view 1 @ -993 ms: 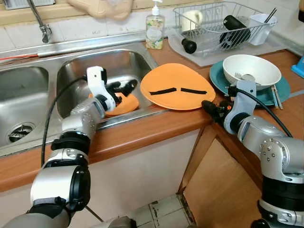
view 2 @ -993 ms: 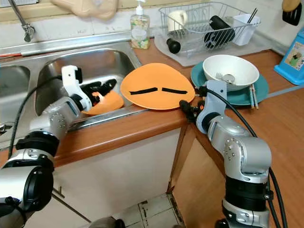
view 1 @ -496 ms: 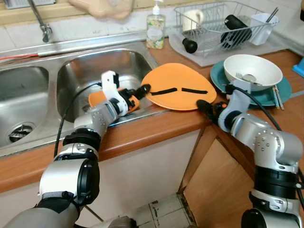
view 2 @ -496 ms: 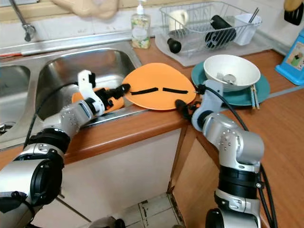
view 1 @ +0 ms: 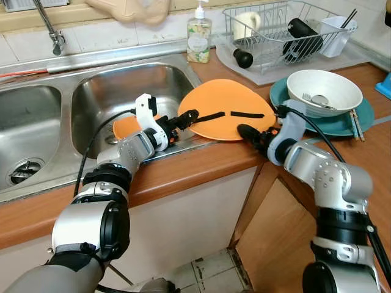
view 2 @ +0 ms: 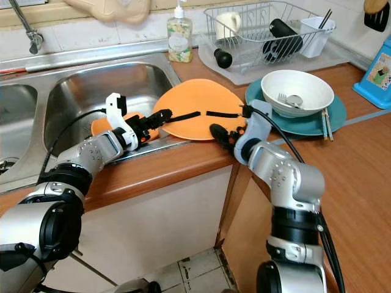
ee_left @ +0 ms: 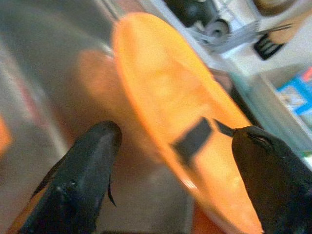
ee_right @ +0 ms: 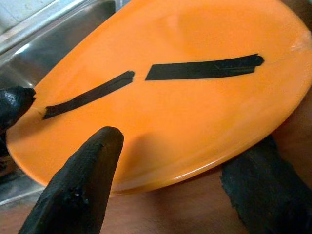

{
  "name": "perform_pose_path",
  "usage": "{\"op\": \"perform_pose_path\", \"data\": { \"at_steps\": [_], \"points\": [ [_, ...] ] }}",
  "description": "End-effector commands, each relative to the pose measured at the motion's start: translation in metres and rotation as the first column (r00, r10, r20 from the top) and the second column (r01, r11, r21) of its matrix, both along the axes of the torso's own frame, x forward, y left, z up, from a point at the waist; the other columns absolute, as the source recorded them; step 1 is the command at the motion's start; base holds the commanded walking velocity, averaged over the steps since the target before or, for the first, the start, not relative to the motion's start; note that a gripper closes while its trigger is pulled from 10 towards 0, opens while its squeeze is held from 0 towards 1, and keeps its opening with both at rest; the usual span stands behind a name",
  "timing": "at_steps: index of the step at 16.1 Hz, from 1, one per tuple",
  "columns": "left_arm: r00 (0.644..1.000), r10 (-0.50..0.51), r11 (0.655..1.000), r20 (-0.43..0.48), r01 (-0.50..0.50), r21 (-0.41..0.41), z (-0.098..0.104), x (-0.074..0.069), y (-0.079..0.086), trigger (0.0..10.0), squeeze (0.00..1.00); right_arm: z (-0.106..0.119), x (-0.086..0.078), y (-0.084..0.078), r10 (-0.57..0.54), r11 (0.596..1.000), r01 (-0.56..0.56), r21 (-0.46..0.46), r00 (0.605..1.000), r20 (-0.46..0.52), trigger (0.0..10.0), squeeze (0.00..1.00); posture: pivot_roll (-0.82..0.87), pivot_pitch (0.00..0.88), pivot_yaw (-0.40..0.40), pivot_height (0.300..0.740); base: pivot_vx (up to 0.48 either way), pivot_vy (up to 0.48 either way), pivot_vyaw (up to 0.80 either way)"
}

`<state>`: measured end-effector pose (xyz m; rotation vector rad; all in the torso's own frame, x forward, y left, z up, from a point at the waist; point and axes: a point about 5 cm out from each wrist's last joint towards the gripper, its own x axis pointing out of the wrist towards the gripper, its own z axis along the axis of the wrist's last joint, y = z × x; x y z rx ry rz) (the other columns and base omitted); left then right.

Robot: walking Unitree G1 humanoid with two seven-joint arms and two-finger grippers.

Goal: Kitchen organization

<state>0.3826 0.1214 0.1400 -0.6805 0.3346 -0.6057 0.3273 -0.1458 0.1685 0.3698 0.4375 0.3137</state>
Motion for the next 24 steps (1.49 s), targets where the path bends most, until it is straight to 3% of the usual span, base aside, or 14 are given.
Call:
{"op": "perform_pose_path", "data": {
  "at_steps": [1, 8, 24],
  "points": [
    [1.0, -0.024, 0.999, 0.015, 0.024, -0.042, 0.0093, 0.0025, -0.0031, 0.0, 0.0, 0.0059, 0.0026, 0.0103, 0.045, 0.999, -0.046, 0.014, 0.999, 0.03, 10.0, 0.0, -0.11, 0.0, 0.08, 0.74, 0.0, 0.0, 0.0],
    [0.999, -0.021, 0.992, 0.031, 0.025, -0.123, 0.0148, 0.0028, -0.0002, 0.0, 0.0, 0.0072, 0.0046, 0.0135, 0.064, 0.998, -0.065, 0.024, 0.997, 0.051, 10.0, 0.0, -0.11, 0.0, 0.078, 0.74, 0.0, 0.0, 0.0],
    [0.999, 0.009, 0.99, 0.032, -0.005, -0.142, 0.0132, 0.0024, 0.0058, 0.0, 0.0, 0.0084, 0.0045, 0.0154, 0.079, 0.997, -0.08, 0.013, 0.994, 0.074, 10.0, 0.0, -0.11, 0.0, 0.078, 0.74, 0.0, 0.0, 0.0]
  ]
}}
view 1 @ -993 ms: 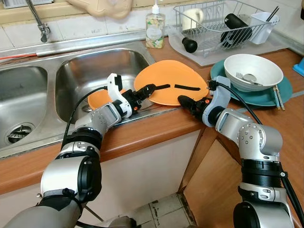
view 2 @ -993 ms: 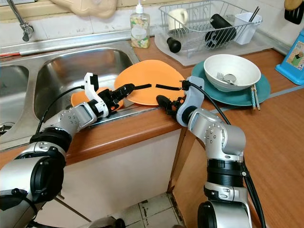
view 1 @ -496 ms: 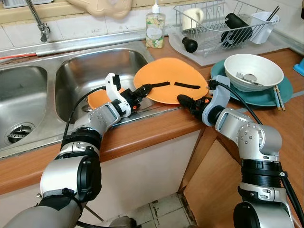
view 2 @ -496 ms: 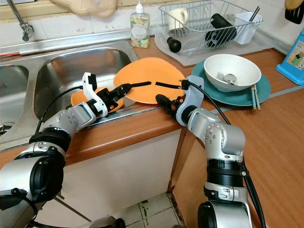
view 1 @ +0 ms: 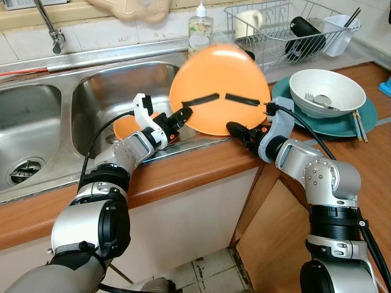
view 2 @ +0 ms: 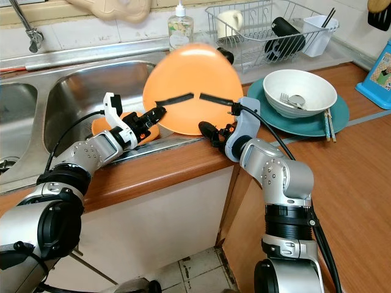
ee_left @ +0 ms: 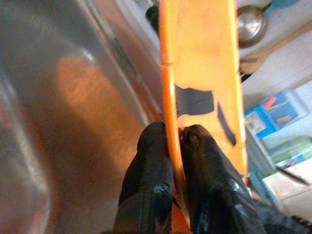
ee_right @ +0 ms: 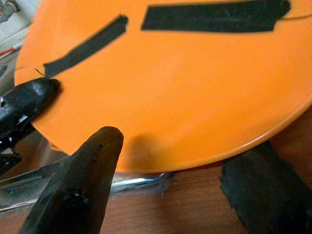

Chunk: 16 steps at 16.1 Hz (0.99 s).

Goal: Kitchen organization

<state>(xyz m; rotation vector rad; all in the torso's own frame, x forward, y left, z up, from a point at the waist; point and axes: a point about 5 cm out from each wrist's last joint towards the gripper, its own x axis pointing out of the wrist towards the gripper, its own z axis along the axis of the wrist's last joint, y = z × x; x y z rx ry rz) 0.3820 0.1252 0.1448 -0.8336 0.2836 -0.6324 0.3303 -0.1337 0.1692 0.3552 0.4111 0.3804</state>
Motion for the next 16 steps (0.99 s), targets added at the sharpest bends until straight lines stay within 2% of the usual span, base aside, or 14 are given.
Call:
{"op": "perform_pose_path", "data": {
  "at_steps": [1, 11, 12, 13, 14, 16],
  "points": [
    [1.0, 0.004, 1.0, 0.03, -0.004, 0.018, 0.008, 0.003, 0.002, 0.0, 0.0, 0.008, 0.002, 0.003, 0.019, 1.0, -0.019, 0.011, 0.999, 0.035, 10.0, 0.0, -0.11, 0.0, 0.078, 0.74, 0.0, 0.0, 0.0],
    [1.0, 0.008, 1.0, 0.03, -0.009, 0.012, 0.009, 0.003, 0.003, 0.0, 0.0, 0.008, 0.001, 0.003, 0.02, 1.0, -0.02, 0.009, 0.999, 0.038, 10.0, 0.0, -0.11, 0.0, 0.078, 0.74, 0.0, 0.0, 0.0],
    [0.941, 0.306, 0.949, 0.146, -0.314, 0.038, 0.043, 0.004, 0.077, 0.0, 0.0, 0.055, -0.019, 0.016, 0.207, 0.978, -0.192, -0.077, 0.911, 0.358, 10.0, 0.0, -0.1, 0.0, 0.075, 0.74, 0.0, 0.0, 0.0],
    [0.923, 0.35, 0.931, 0.158, -0.361, 0.047, 0.047, 0.003, 0.089, 0.0, 0.0, 0.059, -0.023, 0.018, 0.234, 0.972, -0.211, -0.101, 0.892, 0.387, 10.0, 0.0, -0.1, 0.0, 0.075, 0.74, 0.0, 0.0, 0.0],
    [0.915, 0.37, 0.92, 0.161, -0.385, 0.071, 0.046, 0.002, 0.094, 0.0, 0.0, 0.058, -0.023, 0.017, 0.244, 0.969, -0.209, -0.132, 0.89, 0.385, 10.0, 0.0, -0.1, 0.0, 0.075, 0.74, 0.0, 0.0, 0.0],
    [0.917, 0.364, 0.924, 0.163, -0.378, 0.063, 0.047, 0.001, 0.095, 0.0, 0.0, 0.058, -0.024, 0.018, 0.252, 0.967, -0.212, -0.143, 0.887, 0.386, 10.0, 0.0, -0.1, 0.0, 0.077, 0.74, 0.0, 0.0, 0.0]
  ]
}}
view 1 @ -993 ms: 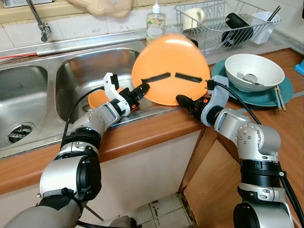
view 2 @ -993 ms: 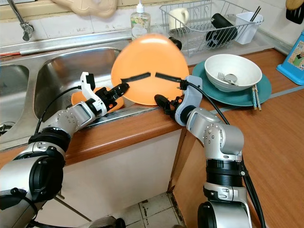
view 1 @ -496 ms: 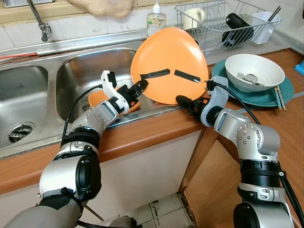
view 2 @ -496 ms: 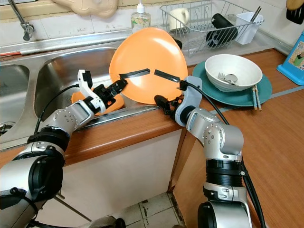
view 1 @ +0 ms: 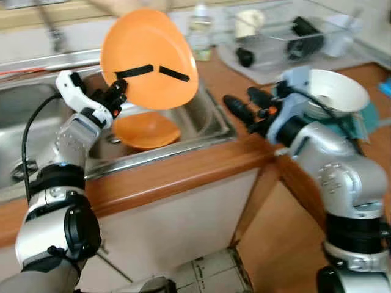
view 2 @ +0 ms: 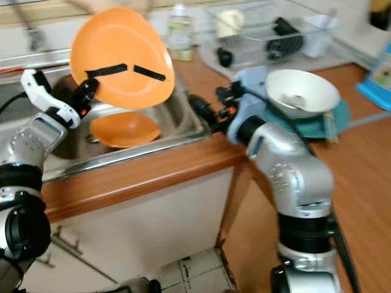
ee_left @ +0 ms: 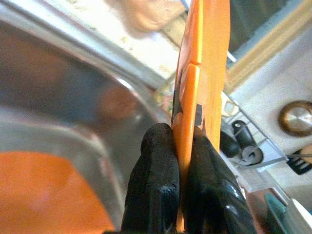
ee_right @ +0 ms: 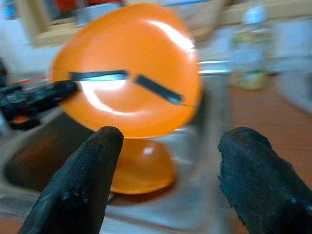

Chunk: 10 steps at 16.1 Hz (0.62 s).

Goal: Kitchen organization

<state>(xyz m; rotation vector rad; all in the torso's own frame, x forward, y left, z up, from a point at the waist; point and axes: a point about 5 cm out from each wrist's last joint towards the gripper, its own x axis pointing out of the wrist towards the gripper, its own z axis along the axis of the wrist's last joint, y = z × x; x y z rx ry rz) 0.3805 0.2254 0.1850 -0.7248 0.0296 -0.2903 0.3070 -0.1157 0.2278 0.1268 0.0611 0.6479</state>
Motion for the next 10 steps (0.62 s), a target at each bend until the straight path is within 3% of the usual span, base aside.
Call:
{"op": "perform_pose_path", "data": {
  "at_steps": [1, 4, 8, 10],
  "points": [
    [0.999, -0.032, 0.999, 0.029, 0.031, 0.009, 0.008, 0.001, -0.008, 0.0, 0.0, -0.001, -0.002, 0.001, 0.013, 1.0, -0.013, -0.004, 1.0, 0.003, 10.0, 0.0, -0.1, 0.0, 0.077, 0.74, 0.0, 0.0, 0.0],
    [1.0, -0.013, 1.0, 0.015, 0.012, 0.028, 0.008, -0.003, -0.01, 0.0, 0.0, -0.001, -0.006, 0.002, 0.033, 0.999, -0.033, -0.014, 0.999, 0.021, 10.0, 0.0, -0.1, 0.0, 0.079, 0.74, 0.0, 0.0, 0.0],
    [0.994, 0.101, 0.99, -0.033, -0.097, 0.101, 0.003, -0.004, 0.001, 0.0, 0.0, -0.008, -0.008, 0.004, 0.042, 0.995, -0.041, -0.087, 0.999, 0.009, 10.0, 0.0, -0.1, 0.0, 0.081, 0.74, 0.0, 0.0, 0.0],
    [0.981, 0.151, 0.979, -0.123, -0.131, 0.159, -0.006, -0.004, 0.004, 0.0, 0.0, -0.015, -0.008, 0.005, 0.044, 0.985, -0.045, -0.167, 0.999, -0.009, 10.0, 0.0, -0.1, 0.0, 0.081, 0.74, 0.0, 0.0, 0.0]
  ]
}}
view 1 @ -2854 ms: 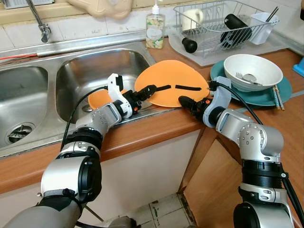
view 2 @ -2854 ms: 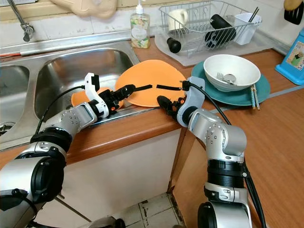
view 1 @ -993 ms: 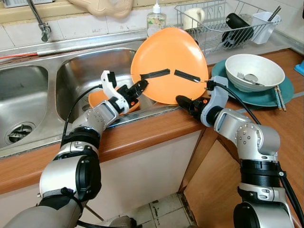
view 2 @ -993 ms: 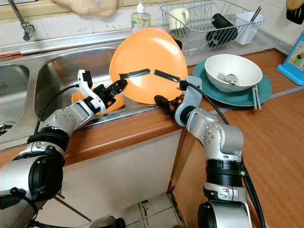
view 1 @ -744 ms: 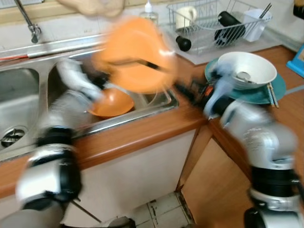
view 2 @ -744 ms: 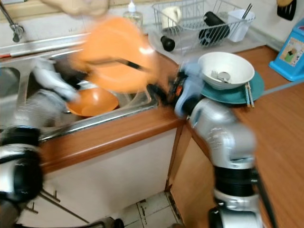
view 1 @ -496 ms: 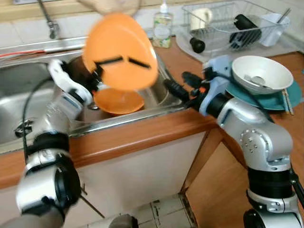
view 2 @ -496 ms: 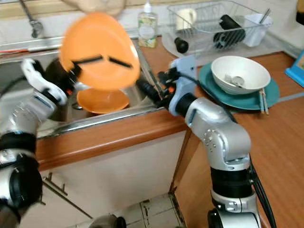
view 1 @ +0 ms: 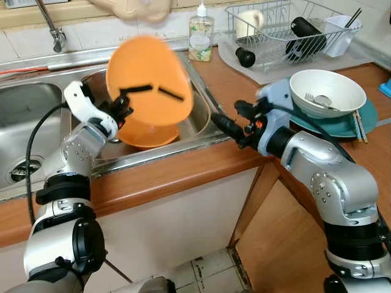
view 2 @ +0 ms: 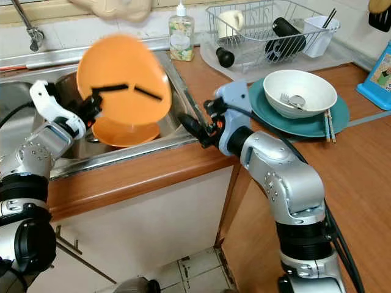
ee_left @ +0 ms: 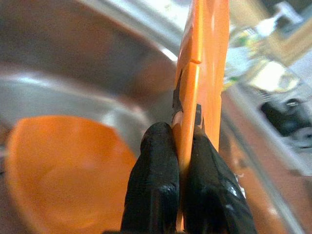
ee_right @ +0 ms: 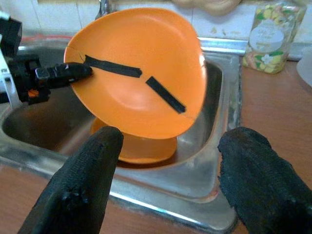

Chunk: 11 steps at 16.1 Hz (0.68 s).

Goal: Kitchen organization

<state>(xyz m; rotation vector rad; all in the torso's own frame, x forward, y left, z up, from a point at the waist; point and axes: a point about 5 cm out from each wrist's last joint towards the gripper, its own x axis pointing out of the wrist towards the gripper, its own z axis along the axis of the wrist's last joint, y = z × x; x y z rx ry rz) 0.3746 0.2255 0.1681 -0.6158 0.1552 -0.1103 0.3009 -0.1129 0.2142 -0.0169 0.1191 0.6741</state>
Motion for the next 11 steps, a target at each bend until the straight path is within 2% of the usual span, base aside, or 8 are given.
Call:
{"op": "perform_pose_path", "data": {
  "at_steps": [1, 3, 5, 6, 7, 8, 10, 11],
  "points": [
    [1.0, 0.025, 0.999, 0.001, -0.025, 0.037, 0.007, 0.002, 0.003, 0.0, 0.0, -0.003, -0.003, 0.003, 0.017, 0.999, -0.017, -0.029, 1.0, -0.004, 10.0, 0.0, -0.09, 0.0, 0.08, 0.74, 0.0, 0.0, 0.0],
    [0.998, 0.037, 0.998, -0.051, -0.034, 0.045, 0.001, 0.003, 0.002, 0.0, 0.0, -0.006, -0.004, 0.004, 0.025, 0.998, -0.026, -0.051, 1.0, -0.019, 10.0, 0.0, -0.1, 0.0, 0.082, 0.74, 0.0, 0.0, 0.0],
    [0.992, 0.046, 0.998, -0.12, -0.04, 0.05, -0.006, 0.004, 0.0, 0.9, 0.0, -0.009, -0.005, 0.005, 0.031, 0.997, -0.033, -0.071, 0.999, -0.032, 10.0, 0.0, -0.1, 0.0, 0.083, 0.74, 0.0, 0.0, 0.0],
    [0.978, 0.057, 0.998, -0.2, -0.049, 0.047, -0.014, 0.003, -0.001, 9.3, 0.0, -0.011, -0.005, 0.005, 0.033, 0.996, -0.035, -0.077, 0.999, -0.037, 10.0, 0.0, -0.1, 0.0, 0.082, 0.74, 0.0, 0.0, 0.0],
    [0.969, 0.071, 0.997, -0.236, -0.059, 0.057, -0.018, 0.003, 0.0, 10.0, 0.0, -0.011, -0.005, 0.006, 0.032, 0.996, -0.035, -0.079, 0.999, -0.04, 10.0, 0.0, -0.1, 0.0, 0.083, 0.74, 0.0, 0.0, 0.0],
    [0.961, 0.064, 0.997, -0.27, -0.053, 0.047, -0.022, 0.002, -0.001, 10.0, 0.0, -0.012, -0.005, 0.006, 0.03, 0.996, -0.033, -0.079, 0.999, -0.043, 10.0, 0.0, -0.1, 0.0, 0.083, 0.74, 0.0, 0.0, 0.0],
    [0.951, 0.07, 0.996, -0.301, -0.051, 0.072, -0.026, 0.002, -0.001, 10.0, 1.0, -0.014, -0.004, 0.006, 0.016, 0.996, -0.021, -0.086, 0.998, -0.055, 10.0, 0.0, -0.09, 0.0, 0.08, 0.74, 0.0, 0.0, 0.0],
    [0.951, 0.072, 0.996, -0.302, -0.052, 0.074, -0.026, 0.002, -0.001, 10.0, 1.0, -0.014, -0.004, 0.007, 0.016, 0.996, -0.021, -0.086, 0.998, -0.055, 10.0, 0.0, -0.09, 0.0, 0.08, 0.74, 0.0, 0.0, 0.0]
  ]
}}
